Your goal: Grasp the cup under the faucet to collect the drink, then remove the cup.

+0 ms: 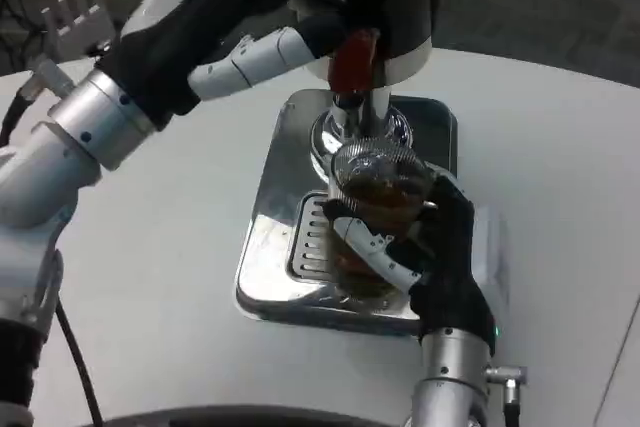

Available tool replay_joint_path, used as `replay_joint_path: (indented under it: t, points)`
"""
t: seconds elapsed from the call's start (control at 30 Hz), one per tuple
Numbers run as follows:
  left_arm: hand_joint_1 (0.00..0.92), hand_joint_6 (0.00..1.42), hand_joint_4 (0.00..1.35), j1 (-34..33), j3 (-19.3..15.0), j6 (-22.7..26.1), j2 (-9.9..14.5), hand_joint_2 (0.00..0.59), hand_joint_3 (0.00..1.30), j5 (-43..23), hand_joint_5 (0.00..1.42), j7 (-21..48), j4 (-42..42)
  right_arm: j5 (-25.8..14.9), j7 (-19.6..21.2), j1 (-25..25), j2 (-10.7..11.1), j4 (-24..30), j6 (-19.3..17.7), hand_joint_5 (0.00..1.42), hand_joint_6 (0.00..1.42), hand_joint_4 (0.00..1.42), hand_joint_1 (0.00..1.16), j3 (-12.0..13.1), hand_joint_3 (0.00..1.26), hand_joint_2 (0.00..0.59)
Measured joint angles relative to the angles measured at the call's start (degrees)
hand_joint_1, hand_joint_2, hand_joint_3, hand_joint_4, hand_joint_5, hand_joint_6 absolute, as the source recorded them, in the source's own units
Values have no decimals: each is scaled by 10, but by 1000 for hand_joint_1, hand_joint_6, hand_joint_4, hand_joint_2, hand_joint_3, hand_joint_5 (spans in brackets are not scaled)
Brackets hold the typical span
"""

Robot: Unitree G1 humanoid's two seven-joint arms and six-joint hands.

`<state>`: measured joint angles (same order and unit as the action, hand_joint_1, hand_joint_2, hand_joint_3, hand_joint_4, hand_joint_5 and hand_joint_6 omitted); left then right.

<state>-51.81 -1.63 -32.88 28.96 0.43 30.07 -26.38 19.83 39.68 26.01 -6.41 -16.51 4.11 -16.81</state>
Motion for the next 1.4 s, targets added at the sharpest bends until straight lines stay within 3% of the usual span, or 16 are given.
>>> replay_joint_path:
  t: [0.33, 0.53, 1.1, 1.4]
  points:
    - [0, 480, 404, 29, -18, 23, 1, 102, 348, -3, 517, -2, 38, 13, -18, -31, -2, 62, 5, 762, 400, 771, 750, 1, 721, 209]
    - [0, 493, 410, 51, -27, 38, 2, 102, 352, -4, 519, -4, 67, 33, -33, -63, 10, 103, 12, 774, 419, 788, 753, 3, 738, 204]
    - [0, 498, 425, 65, -44, 53, 11, 103, 357, -4, 526, -11, 88, 59, -40, -87, 19, 132, 22, 811, 443, 809, 763, 6, 762, 191]
    - [0, 498, 425, 91, -68, 59, 26, 103, 357, -17, 527, -19, 111, 76, -70, -152, 31, 195, 26, 831, 446, 821, 772, 2, 777, 194]
